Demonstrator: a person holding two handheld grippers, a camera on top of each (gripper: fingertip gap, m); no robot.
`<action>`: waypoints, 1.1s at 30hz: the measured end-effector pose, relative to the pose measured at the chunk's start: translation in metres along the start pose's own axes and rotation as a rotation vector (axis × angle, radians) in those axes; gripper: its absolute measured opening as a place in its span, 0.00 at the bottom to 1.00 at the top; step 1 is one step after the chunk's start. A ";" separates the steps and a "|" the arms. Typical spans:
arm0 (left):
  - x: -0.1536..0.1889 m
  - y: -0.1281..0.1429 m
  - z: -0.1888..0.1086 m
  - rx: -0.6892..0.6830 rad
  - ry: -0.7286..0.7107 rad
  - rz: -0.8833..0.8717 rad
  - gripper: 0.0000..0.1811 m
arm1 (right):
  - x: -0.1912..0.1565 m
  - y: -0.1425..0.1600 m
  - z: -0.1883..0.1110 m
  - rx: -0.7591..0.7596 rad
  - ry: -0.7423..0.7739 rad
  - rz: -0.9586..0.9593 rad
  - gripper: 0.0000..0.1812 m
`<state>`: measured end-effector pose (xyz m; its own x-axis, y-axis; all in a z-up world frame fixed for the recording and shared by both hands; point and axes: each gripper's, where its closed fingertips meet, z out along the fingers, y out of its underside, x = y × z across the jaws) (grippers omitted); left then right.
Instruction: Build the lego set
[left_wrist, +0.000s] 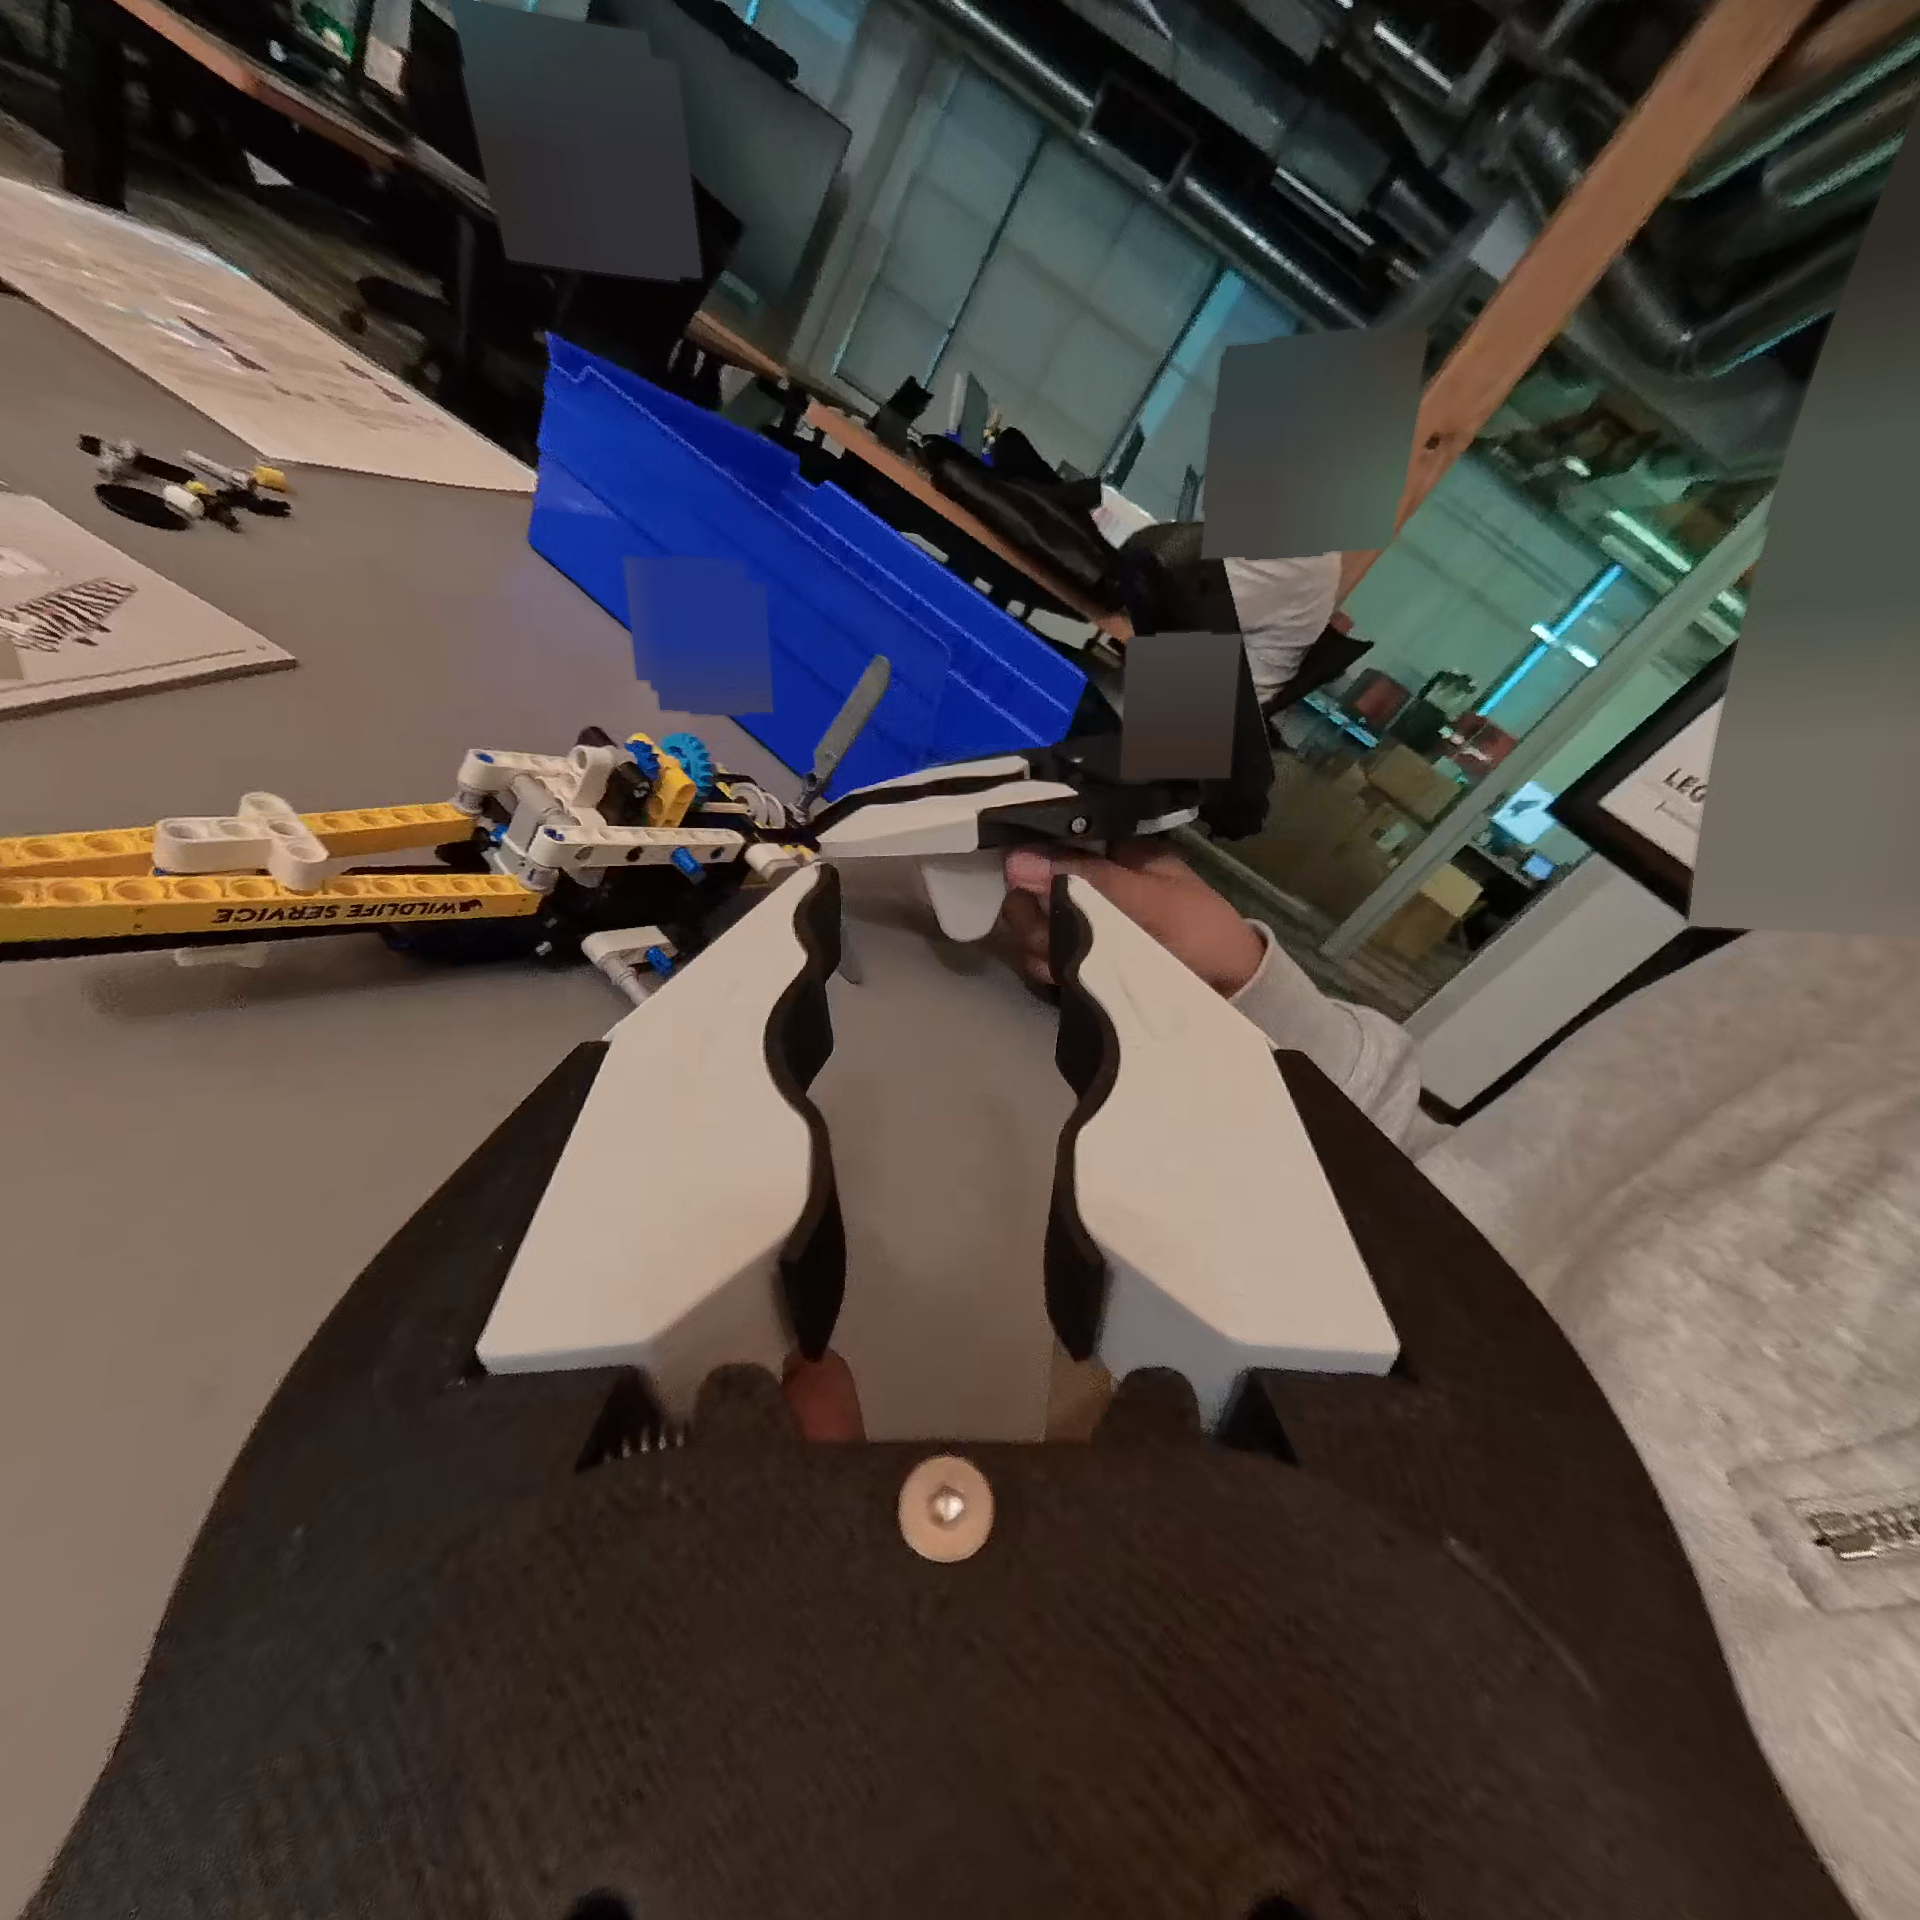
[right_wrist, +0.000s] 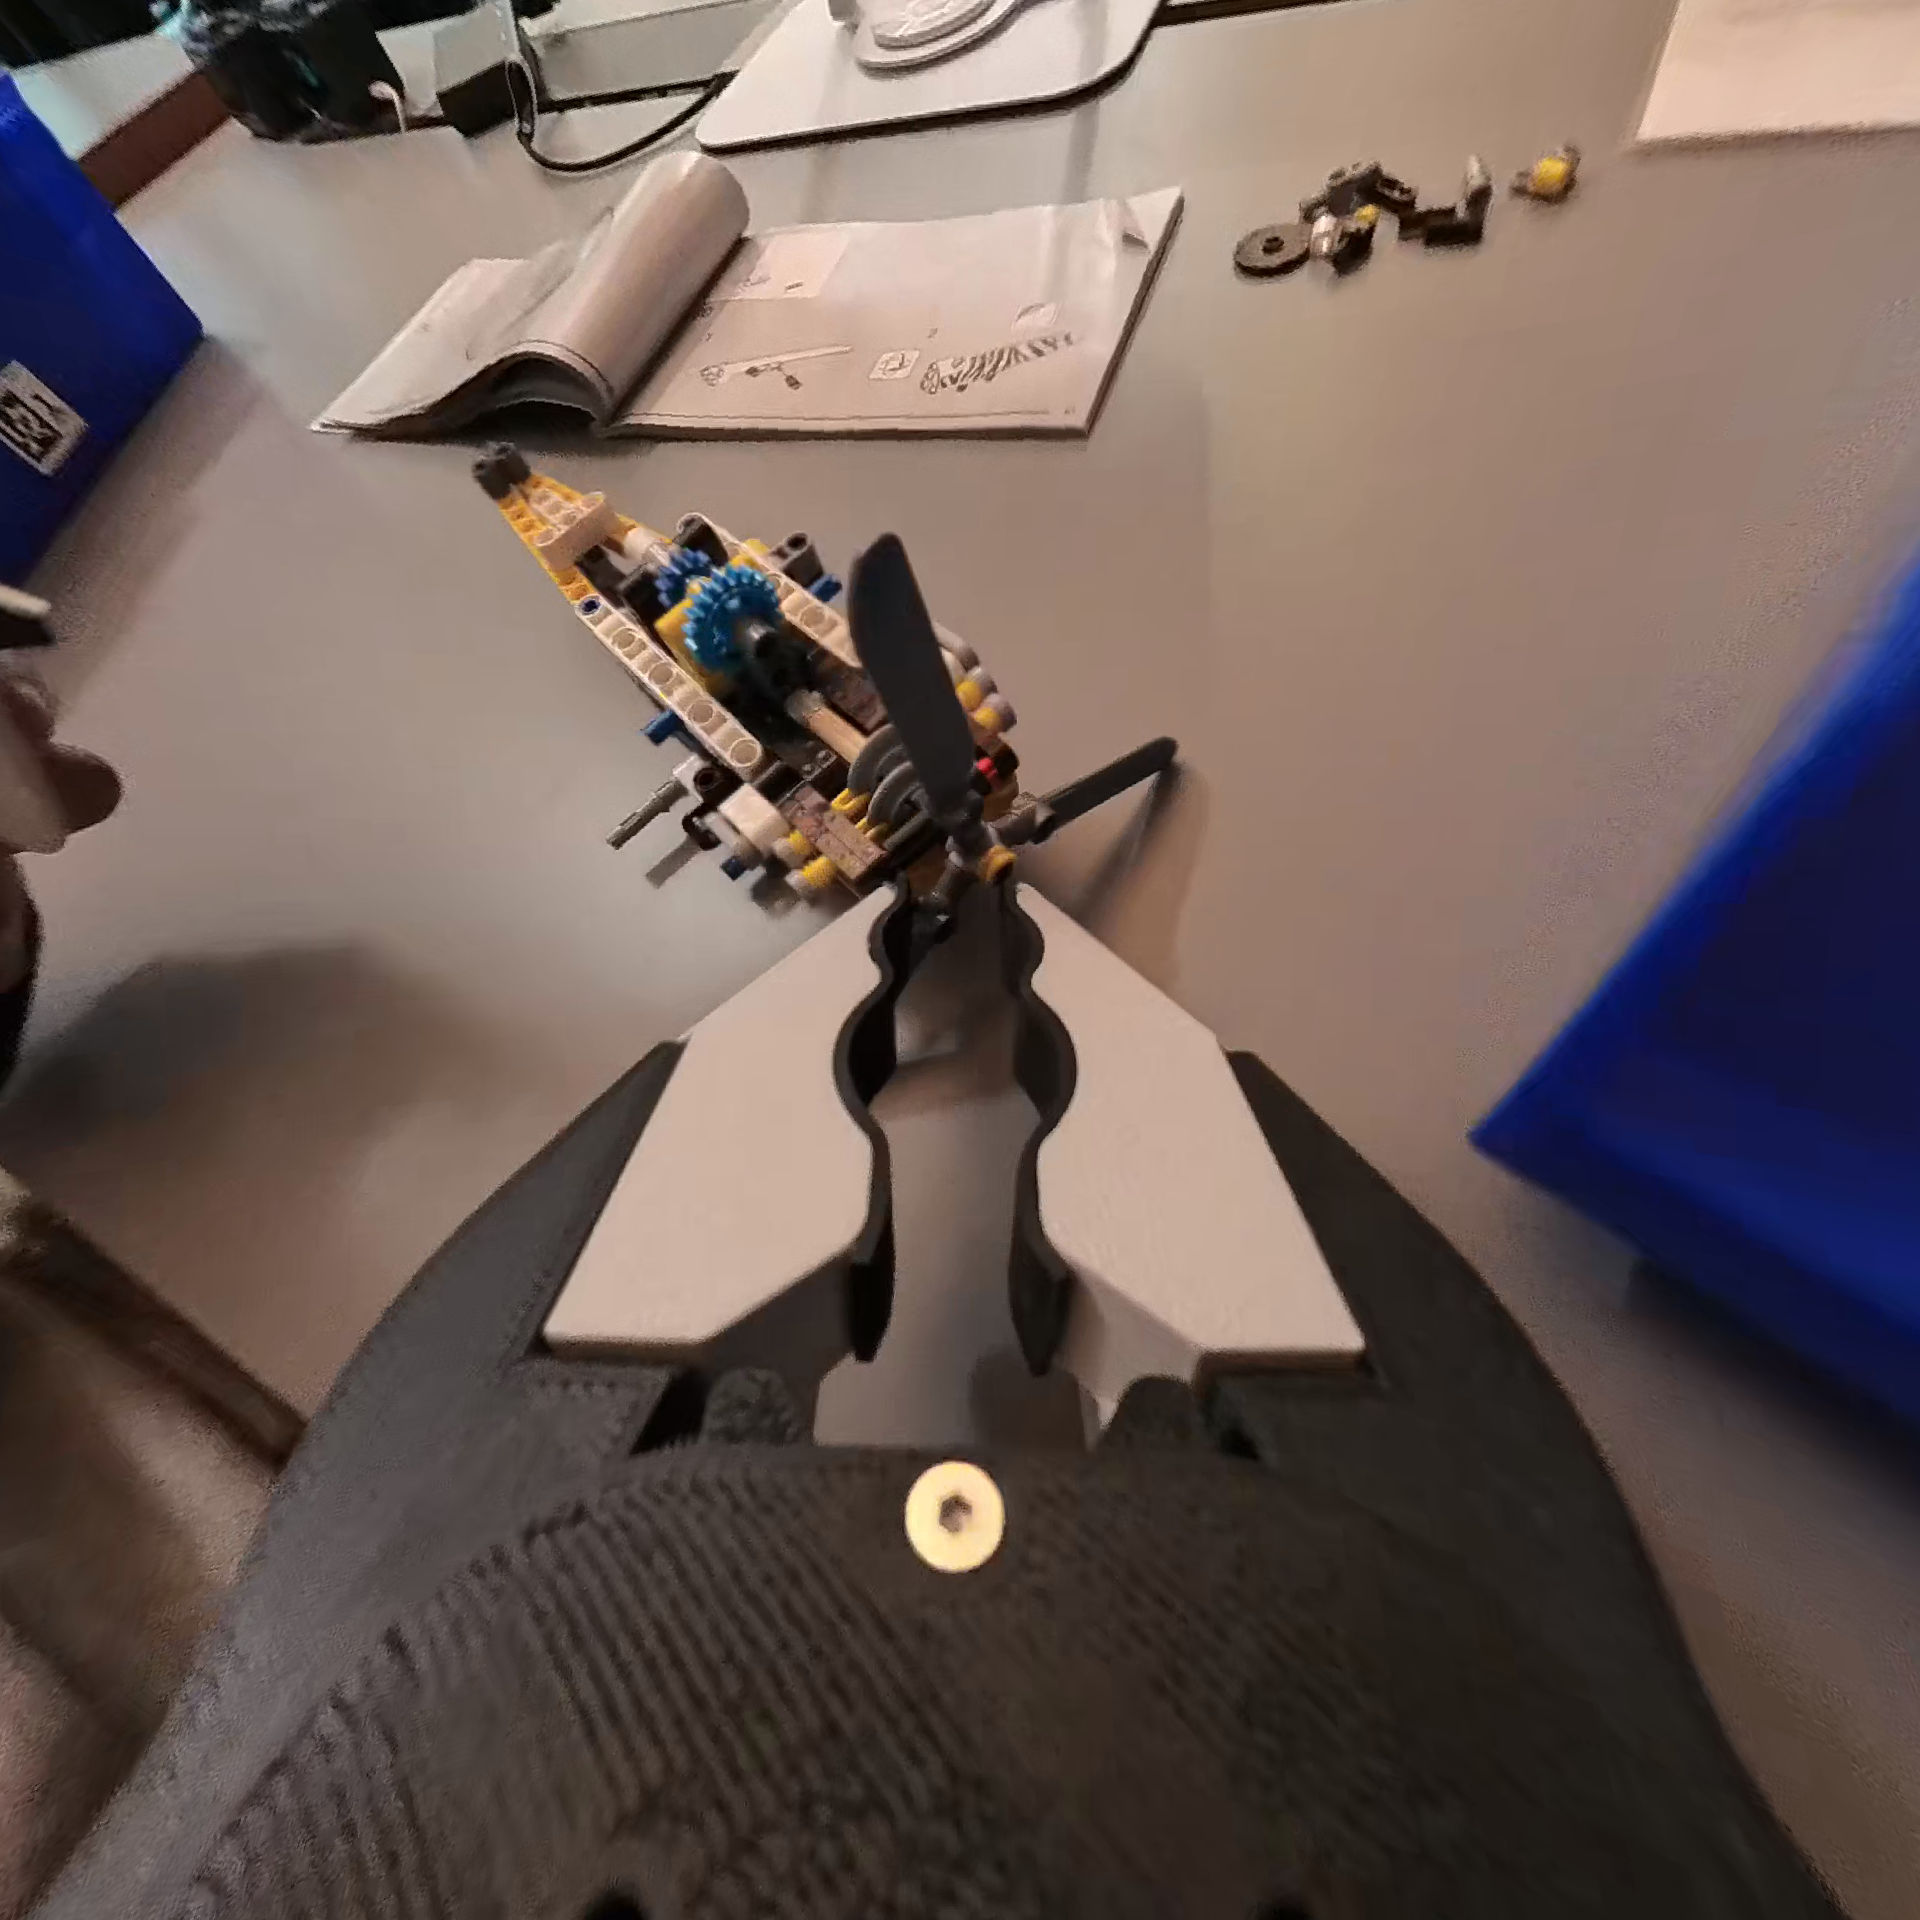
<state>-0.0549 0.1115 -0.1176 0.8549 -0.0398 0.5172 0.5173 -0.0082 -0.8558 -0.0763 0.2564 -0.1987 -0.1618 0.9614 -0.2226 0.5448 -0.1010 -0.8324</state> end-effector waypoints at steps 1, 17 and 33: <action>0.000 -0.001 -0.001 0.002 -0.012 0.013 0.21 | -0.001 -0.003 0.005 -0.003 -0.003 -0.021 0.08; -0.024 -0.008 -0.038 0.078 -0.148 -0.019 0.21 | -0.005 -0.034 0.055 -0.013 -0.017 -0.088 0.09; -0.095 -0.025 -0.075 0.106 -0.561 0.028 0.00 | -0.130 -0.059 0.033 0.315 -0.289 -0.085 0.17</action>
<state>-0.1520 0.0408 -0.1459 0.7429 0.4979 0.4475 0.4709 0.0864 -0.8779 -0.1147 0.1294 -0.1374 -0.4436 0.8630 -0.2418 0.2491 -0.1404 -0.9582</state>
